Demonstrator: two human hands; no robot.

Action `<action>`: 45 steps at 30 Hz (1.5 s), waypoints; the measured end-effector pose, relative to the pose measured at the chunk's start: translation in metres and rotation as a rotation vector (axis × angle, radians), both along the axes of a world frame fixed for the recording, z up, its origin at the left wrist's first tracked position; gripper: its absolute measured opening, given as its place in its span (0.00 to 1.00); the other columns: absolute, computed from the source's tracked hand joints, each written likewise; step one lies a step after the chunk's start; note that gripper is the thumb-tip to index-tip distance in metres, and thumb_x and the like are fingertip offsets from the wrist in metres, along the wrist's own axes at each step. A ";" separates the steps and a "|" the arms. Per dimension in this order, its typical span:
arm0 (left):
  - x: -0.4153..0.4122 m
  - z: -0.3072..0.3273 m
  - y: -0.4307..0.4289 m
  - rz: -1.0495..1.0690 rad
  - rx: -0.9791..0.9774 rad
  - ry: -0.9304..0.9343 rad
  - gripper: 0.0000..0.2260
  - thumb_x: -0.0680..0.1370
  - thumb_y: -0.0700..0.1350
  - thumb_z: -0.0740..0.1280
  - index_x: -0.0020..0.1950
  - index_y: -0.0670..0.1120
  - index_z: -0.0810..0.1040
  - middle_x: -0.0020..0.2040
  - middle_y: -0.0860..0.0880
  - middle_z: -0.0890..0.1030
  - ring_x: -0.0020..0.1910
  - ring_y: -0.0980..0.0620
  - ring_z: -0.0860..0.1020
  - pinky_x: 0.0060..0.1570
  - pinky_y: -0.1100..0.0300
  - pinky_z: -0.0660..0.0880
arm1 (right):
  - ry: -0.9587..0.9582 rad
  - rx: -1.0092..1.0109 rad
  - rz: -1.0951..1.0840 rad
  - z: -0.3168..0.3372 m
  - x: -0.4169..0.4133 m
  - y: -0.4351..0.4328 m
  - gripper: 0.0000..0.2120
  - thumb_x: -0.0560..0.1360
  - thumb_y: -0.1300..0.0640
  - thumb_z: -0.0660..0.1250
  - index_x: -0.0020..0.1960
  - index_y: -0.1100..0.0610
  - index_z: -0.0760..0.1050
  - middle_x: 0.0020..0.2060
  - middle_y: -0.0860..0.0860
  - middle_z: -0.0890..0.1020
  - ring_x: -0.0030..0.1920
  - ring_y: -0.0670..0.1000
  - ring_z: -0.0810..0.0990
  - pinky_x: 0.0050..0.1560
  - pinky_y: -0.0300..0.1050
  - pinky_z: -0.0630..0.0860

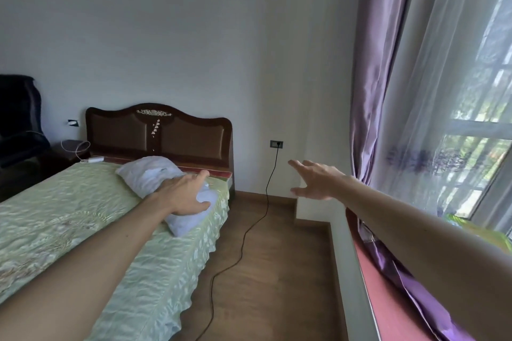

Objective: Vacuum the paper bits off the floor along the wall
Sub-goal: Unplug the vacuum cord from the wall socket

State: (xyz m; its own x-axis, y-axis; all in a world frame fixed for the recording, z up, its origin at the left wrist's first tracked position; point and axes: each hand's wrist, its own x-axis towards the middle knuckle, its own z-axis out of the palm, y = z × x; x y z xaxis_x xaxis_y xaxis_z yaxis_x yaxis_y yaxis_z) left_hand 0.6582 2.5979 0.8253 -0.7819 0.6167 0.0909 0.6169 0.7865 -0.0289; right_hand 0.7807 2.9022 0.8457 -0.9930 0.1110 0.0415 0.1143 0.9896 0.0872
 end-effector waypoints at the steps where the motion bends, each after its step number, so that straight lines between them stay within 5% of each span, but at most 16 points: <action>1: -0.013 -0.001 0.013 0.014 0.002 -0.012 0.35 0.75 0.59 0.66 0.76 0.50 0.56 0.67 0.45 0.74 0.63 0.44 0.76 0.57 0.49 0.75 | -0.016 0.017 0.017 0.000 -0.017 0.014 0.39 0.78 0.39 0.62 0.80 0.50 0.46 0.69 0.56 0.70 0.62 0.59 0.75 0.56 0.55 0.78; 14: -0.137 0.003 0.185 -0.002 -0.012 -0.035 0.32 0.75 0.59 0.64 0.75 0.50 0.56 0.64 0.45 0.75 0.59 0.41 0.77 0.53 0.49 0.74 | -0.032 -0.067 0.029 -0.012 -0.165 0.160 0.37 0.78 0.40 0.61 0.79 0.51 0.48 0.66 0.57 0.72 0.60 0.59 0.76 0.55 0.55 0.78; 30: -0.247 0.000 0.282 -0.027 -0.011 -0.010 0.32 0.76 0.60 0.64 0.75 0.50 0.57 0.62 0.46 0.76 0.58 0.42 0.78 0.56 0.47 0.74 | -0.015 -0.104 -0.027 -0.015 -0.258 0.247 0.37 0.79 0.40 0.61 0.80 0.50 0.46 0.65 0.56 0.72 0.59 0.59 0.76 0.51 0.52 0.76; 45: -0.467 -0.024 0.378 -0.093 -0.064 -0.037 0.32 0.74 0.61 0.63 0.74 0.51 0.56 0.61 0.45 0.76 0.54 0.41 0.79 0.52 0.46 0.76 | -0.040 -0.151 -0.121 -0.027 -0.455 0.333 0.35 0.79 0.40 0.61 0.78 0.50 0.49 0.64 0.56 0.72 0.59 0.59 0.76 0.55 0.56 0.76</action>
State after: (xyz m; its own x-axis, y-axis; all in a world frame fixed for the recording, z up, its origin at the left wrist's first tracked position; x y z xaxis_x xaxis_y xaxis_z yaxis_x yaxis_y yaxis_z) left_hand 0.1912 2.9762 0.8017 -0.7234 0.6901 0.0210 0.6885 0.7233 -0.0531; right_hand 0.3257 3.2357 0.8192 -0.9724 0.2319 -0.0236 0.2329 0.9710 -0.0540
